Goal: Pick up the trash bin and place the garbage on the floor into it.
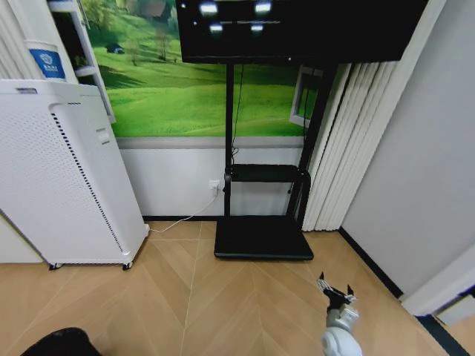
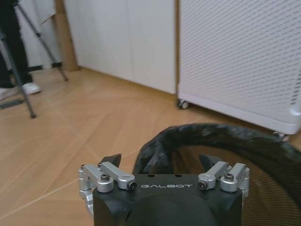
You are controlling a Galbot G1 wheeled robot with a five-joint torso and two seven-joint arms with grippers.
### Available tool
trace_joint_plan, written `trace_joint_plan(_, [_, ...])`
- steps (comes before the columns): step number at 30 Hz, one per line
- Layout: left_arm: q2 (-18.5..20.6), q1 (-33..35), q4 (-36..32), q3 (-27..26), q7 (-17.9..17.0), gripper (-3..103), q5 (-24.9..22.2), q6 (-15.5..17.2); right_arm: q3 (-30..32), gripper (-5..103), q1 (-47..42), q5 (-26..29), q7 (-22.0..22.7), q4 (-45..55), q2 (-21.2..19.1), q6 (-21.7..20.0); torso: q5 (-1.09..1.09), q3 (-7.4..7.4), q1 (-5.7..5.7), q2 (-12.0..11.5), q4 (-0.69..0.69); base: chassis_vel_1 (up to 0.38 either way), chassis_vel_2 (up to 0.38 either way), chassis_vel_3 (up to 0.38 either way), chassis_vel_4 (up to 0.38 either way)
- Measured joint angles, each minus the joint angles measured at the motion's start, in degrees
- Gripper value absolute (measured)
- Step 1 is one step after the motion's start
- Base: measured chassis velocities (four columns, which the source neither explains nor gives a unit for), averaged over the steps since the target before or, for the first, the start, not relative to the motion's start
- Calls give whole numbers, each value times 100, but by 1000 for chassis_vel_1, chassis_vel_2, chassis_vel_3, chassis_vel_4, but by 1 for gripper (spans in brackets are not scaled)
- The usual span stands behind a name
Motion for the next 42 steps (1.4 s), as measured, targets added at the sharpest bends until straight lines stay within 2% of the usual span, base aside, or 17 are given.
trace_joint_plan(2, [-18,50,-106,-9,128,95,74,4,10,100,-9,-26,-42,3,-8,43,1,0,0,0,0,0,0,0,0])
trace_joint_plan(4, [-72,287,-572,-30,820,99,465,-12,54,100,-103,-177,-243,146,-62,122,0,0,0,0,0,0,0,0,0])
trace_joint_plan(5, [-72,287,-572,-30,820,99,465,-12,54,100,-103,-177,-243,146,-62,122,0,0,0,0,0,0,0,0,0])
trace_joint_plan(6, [-77,440,-917,-33,1307,100,696,-55,73,100,-172,-349,-317,307,-97,132,1,0,0,0,0,0,0,0,0])
trace_joint_plan(7, [-77,440,-917,-33,1307,100,696,-55,73,100,-172,-349,-317,307,-97,132,1,0,0,0,0,0,0,0,0])
trace_joint_plan(8, [-33,563,-1364,-14,1761,100,882,-74,122,100,-287,-624,-335,559,-127,110,2,0,0,0,1,0,0,0,0])
trace_joint_plan(9, [-33,563,-1364,-14,1761,100,882,-74,122,100,-287,-624,-335,559,-127,110,2,0,0,0,1,0,0,0,0])
trace_joint_plan(11, [131,526,-1953,50,1961,100,1095,83,240,100,-537,-732,-476,1097,-175,64,2,0,0,0,2,0,0,0,0])
trace_joint_plan(12, [396,344,-2306,173,2007,100,1199,249,358,100,-763,-796,-690,1506,-232,45,0,0,0,0,0,0,0,0,0])
trace_joint_plan(13, [396,344,-2306,173,2007,100,1199,249,358,100,-763,-796,-690,1506,-232,45,0,0,0,0,0,0,0,0,0])
trace_joint_plan(16, [1033,-44,-2629,620,1898,100,1302,553,552,100,-1120,-885,-1073,2135,-405,-51,-1,0,0,0,-2,0,0,0,0])
trace_joint_plan(20, [1475,-329,-2734,1119,1725,100,1449,763,489,100,-1369,-780,-1317,2787,-583,-301,-3,0,0,0,-5,0,0,0,0])
trace_joint_plan(24, [1510,-384,-2737,1319,1643,100,1592,772,259,100,-1397,-670,-1391,3113,-727,-553,-3,0,0,0,-3,0,0,0,0])
trace_joint_plan(25, [1498,-433,-2712,1434,1550,100,1686,767,40,100,-1405,-631,-1408,3330,-811,-795,1,0,0,0,4,0,0,0,0])
trace_joint_plan(26, [1477,-583,-2637,1638,1394,100,1782,789,-151,100,-1525,-772,-1430,3688,-744,-1175,-2,0,0,0,1,0,0,0,0])
trace_joint_plan(30, [1378,-691,-2564,1739,1324,100,1808,800,-18,100,-1922,-992,-1666,4177,-372,-1606,-2,0,0,0,-1,0,0,0,0])
trace_joint_plan(42, [1423,-959,-2496,1985,1309,100,1779,789,101,100,-2410,-1442,-1635,4407,231,-1648,0,0,0,0,-1,0,0,0,0])
